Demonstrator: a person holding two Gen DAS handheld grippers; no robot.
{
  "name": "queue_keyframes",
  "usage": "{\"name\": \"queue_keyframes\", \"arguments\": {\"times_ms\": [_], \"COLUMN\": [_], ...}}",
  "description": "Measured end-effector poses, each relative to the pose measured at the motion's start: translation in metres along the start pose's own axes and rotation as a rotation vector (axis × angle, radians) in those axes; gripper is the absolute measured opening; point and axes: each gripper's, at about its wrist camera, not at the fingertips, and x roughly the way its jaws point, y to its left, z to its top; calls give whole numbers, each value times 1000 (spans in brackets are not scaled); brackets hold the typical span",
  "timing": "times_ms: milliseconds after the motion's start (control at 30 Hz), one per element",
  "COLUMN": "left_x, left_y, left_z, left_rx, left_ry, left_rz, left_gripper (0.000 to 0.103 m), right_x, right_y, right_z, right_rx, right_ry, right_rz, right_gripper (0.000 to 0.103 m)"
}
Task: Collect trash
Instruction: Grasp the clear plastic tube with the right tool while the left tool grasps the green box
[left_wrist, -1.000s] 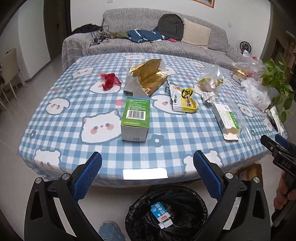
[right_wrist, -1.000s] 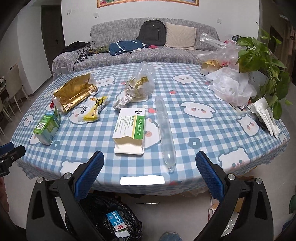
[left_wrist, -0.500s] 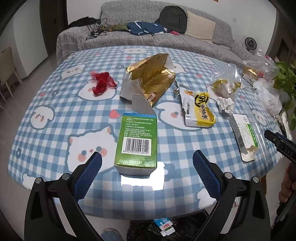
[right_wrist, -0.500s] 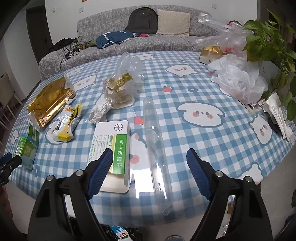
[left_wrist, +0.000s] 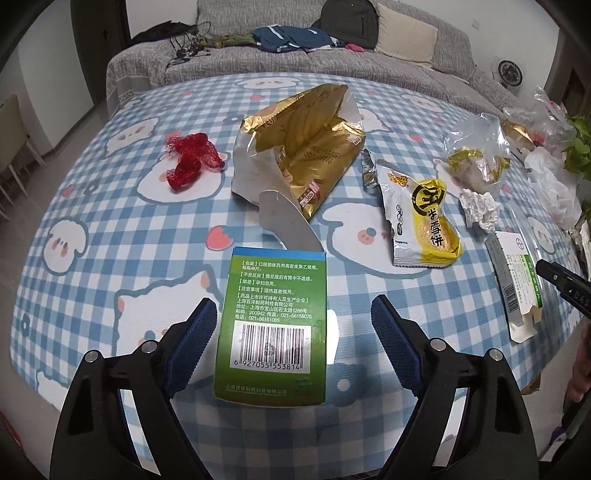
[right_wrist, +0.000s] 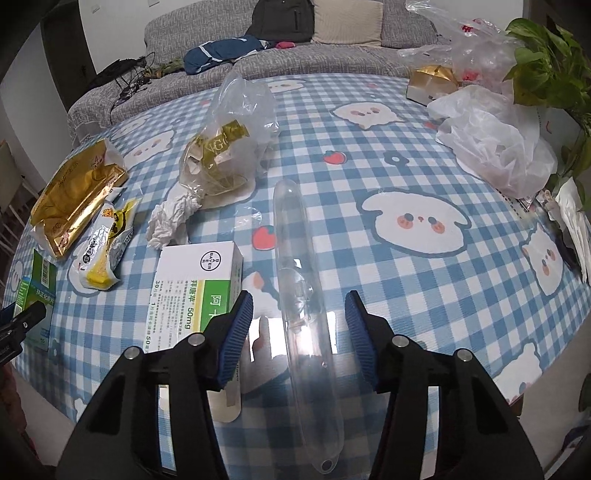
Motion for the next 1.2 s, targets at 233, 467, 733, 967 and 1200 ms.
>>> {"name": "queue_keyframes", "arguments": {"times_ms": [233,467,733,967,1200], "left_x": [6,8,2,-13,-31], "left_y": [-2,-2,-3,-8,-10], "left_z": [0,-2,-5,-12,-25], "left_rx": [0,13,11,18,17], "left_ry": [14,17,9,-12,-23], "left_rz": [16,18,10,-4,-18], "left_gripper": [68,47,46,46,46], "right_x": [3,5,0,-13,-30], "right_y": [3,5,5,7,13], "right_z": [1,1,1,-2,-13], "right_rx": [-6,-12,-5,-4,-11], "right_ry": [11,15,-1,-19,-37], "right_rz": [1,-9,-10,-8,-6], "right_gripper": [33,25,25,25,25]}}
